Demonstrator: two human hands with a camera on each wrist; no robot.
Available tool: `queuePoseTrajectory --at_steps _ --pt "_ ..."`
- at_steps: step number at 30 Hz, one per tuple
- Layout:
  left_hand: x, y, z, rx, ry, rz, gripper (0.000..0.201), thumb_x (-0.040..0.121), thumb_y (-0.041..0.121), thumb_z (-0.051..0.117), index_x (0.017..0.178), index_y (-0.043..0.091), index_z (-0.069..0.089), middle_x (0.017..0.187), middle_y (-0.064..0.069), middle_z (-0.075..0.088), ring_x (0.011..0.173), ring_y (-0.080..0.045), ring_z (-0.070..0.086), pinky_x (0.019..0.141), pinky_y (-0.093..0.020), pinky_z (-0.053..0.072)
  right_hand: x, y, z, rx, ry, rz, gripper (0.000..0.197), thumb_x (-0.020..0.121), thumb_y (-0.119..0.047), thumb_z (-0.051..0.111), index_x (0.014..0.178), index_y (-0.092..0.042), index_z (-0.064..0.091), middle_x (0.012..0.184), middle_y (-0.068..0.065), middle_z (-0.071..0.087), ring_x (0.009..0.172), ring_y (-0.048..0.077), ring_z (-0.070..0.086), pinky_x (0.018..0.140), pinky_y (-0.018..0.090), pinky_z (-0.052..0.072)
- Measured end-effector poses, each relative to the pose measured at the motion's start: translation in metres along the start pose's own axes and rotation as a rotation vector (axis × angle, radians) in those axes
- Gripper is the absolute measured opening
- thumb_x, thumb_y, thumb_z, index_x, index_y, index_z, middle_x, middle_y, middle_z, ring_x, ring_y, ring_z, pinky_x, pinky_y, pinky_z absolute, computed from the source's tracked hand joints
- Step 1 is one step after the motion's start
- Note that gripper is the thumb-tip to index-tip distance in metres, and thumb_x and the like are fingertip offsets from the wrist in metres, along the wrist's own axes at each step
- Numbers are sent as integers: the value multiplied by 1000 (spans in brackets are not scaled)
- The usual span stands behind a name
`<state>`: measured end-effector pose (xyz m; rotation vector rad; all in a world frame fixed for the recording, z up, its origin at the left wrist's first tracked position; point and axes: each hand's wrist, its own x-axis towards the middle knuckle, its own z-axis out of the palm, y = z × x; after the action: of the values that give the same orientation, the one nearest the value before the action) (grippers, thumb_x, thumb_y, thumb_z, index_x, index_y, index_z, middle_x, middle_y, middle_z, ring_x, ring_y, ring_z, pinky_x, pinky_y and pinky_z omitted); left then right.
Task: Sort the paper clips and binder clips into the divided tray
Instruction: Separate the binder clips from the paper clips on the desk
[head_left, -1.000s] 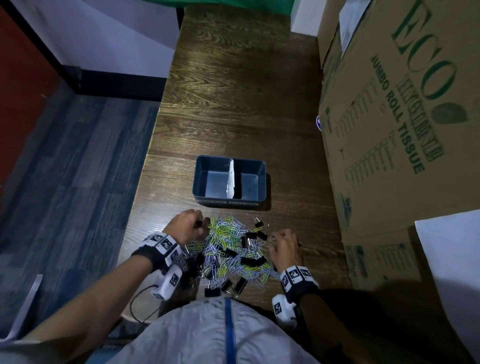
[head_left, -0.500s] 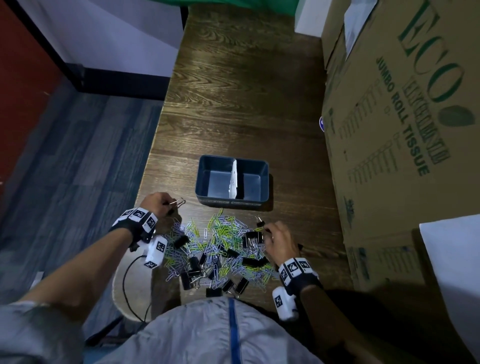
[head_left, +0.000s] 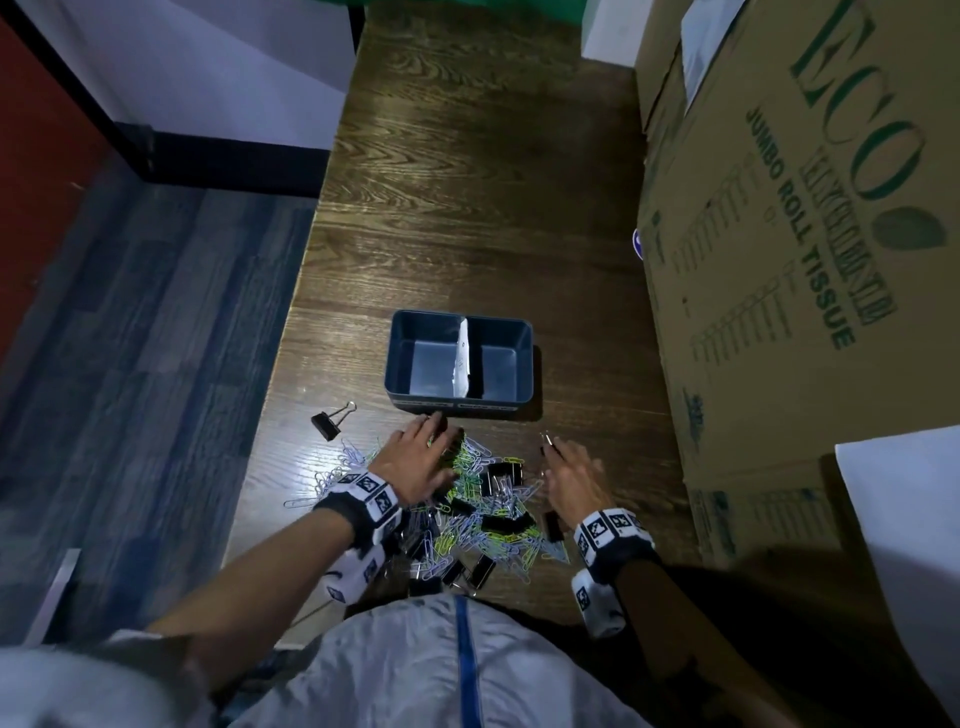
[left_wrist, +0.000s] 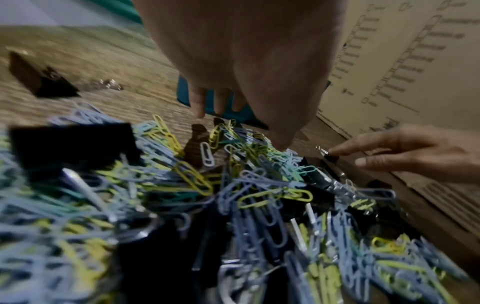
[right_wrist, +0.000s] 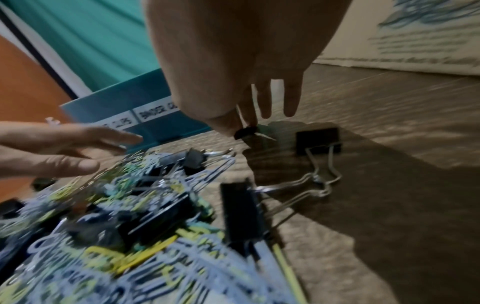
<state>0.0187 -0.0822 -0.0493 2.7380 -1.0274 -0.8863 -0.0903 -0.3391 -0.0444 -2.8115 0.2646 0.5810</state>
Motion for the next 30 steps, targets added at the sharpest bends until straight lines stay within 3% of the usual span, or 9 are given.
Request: queuePoseTrajectory --at_steps 3,5,9,11,13,17,20,25,30 --pt "3 7 5 14 -65 -45 86 79 75 4 150 29 -7 157 -11 -17 145 -31 -8 114 -53 5 0 8 -9 -31 -5 81 58 97 -22 56 150 -13 35 158 7 31 145 27 28 117 48 28" --pt "-5 8 8 61 -67 -34 87 78 74 -3 150 26 -8 155 -12 -17 145 -31 -9 114 -50 4 -1 12 -12 -32 15 122 57 96 -24 57 148 -12 37 156 7 34 143 27 30 115 48 29" --pt "-23 18 6 195 -55 -36 68 97 51 26 150 12 11 159 -15 -2 146 -34 0 117 -52 12 -10 6 -3 12 127 64 43 92 -19 60 135 -17 54 140 5 51 131 25 43 109 43 37" --pt "-24 29 2 260 -14 -10 60 94 34 45 145 8 26 157 -18 10 145 -36 4 117 -53 14 -15 -7 7 43 147 -31 40 88 -17 65 127 -19 61 129 2 59 121 21 50 104 41 43" --pt "-21 41 1 268 3 73 66 89 32 57 143 10 27 155 -16 18 144 -35 11 116 -51 16 -17 -22 16 73 148 -125 36 88 -12 65 123 -17 64 120 1 62 111 20 55 98 37 48" --pt "-10 67 4 250 -8 293 77 93 37 52 152 13 9 160 -10 7 145 -31 11 117 -49 18 -21 -38 24 41 110 -161 30 88 -9 65 117 -16 67 115 3 61 104 22 57 92 39 52" --pt "-4 79 3 272 -111 259 66 100 31 42 153 16 5 161 -4 -1 146 -29 8 118 -47 15 -24 -34 26 12 102 -128 32 87 -8 63 119 -13 66 116 6 62 107 25 58 92 43 51" --pt "-5 82 -4 189 -81 196 63 91 37 47 146 13 27 152 -7 29 135 -27 31 113 -43 28 -28 -17 22 -8 114 -57 31 90 -11 61 121 -12 66 126 7 62 115 25 57 98 40 47" --pt "3 87 -15 177 -92 181 74 79 10 71 140 18 29 143 -7 35 127 -27 39 103 -42 39 -24 -9 12 -1 142 101 35 93 -15 57 127 -13 63 133 6 59 126 24 50 105 41 42"
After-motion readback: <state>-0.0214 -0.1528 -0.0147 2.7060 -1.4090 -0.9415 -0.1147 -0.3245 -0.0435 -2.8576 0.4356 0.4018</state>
